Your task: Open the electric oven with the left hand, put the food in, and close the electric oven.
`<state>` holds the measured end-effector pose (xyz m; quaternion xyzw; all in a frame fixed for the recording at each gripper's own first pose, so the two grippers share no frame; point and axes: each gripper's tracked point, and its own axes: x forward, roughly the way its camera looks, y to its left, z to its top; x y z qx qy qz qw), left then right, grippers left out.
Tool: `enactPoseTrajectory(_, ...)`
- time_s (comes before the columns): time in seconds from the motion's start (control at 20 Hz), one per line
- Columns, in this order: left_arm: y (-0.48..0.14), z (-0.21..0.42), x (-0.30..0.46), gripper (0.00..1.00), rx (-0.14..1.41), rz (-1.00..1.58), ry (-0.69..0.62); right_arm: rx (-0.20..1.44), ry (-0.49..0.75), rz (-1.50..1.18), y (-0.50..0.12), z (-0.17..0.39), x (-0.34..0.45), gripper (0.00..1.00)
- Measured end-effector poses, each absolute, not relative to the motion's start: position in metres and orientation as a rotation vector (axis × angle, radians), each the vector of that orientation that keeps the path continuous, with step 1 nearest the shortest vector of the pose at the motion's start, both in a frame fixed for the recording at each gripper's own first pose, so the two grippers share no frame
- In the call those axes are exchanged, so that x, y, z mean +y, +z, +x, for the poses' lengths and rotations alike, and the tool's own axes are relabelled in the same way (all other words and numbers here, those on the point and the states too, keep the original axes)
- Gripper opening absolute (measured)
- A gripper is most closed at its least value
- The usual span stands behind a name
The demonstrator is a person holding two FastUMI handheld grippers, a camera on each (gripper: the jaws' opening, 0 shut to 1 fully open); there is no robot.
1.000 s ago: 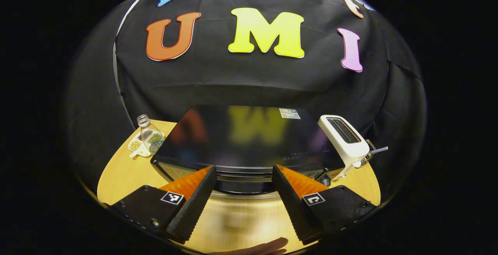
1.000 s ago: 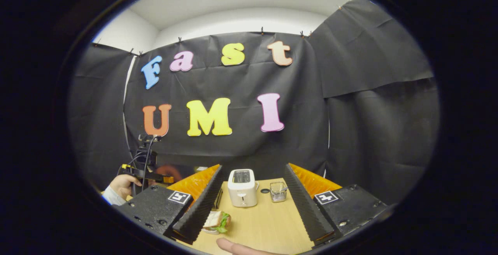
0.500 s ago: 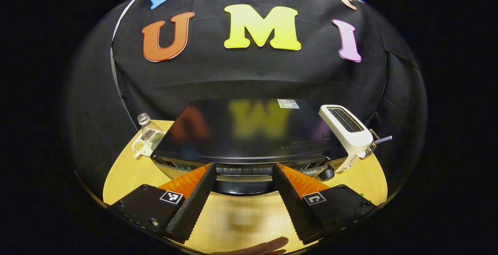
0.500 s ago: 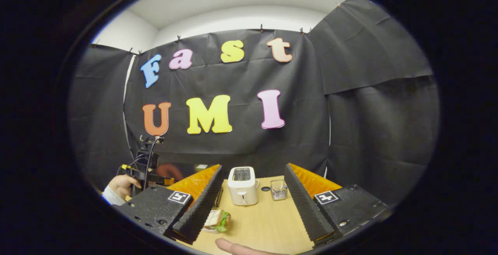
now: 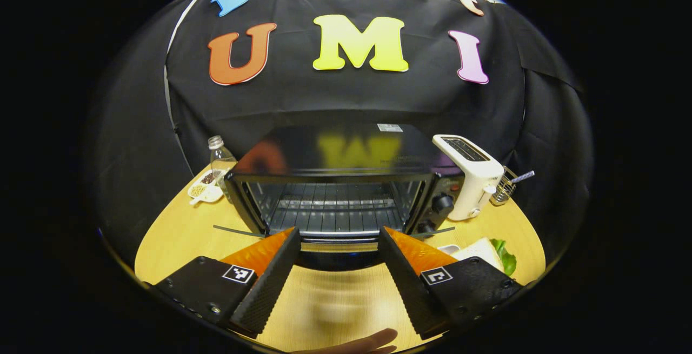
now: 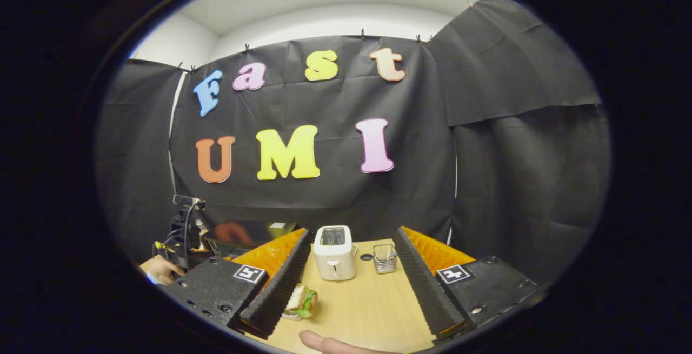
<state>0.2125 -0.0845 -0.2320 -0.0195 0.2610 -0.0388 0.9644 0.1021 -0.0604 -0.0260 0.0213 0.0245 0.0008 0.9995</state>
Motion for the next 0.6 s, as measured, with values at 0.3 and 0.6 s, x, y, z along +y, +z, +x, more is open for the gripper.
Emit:
enactPoseTrajectory(0.3, -0.281, 0.165, -0.089, 0.96, 0.522, -0.015, -0.088, 0.026, 0.002, 0.032, -0.019, 0.092, -0.053, 1.0)
enactPoseTrajectory(0.6, -0.334, 0.139, -0.091, 0.96, 0.585, -0.009, -0.09, 0.026, 0.005, 0.002, -0.019, 0.085, -0.04, 1.0)
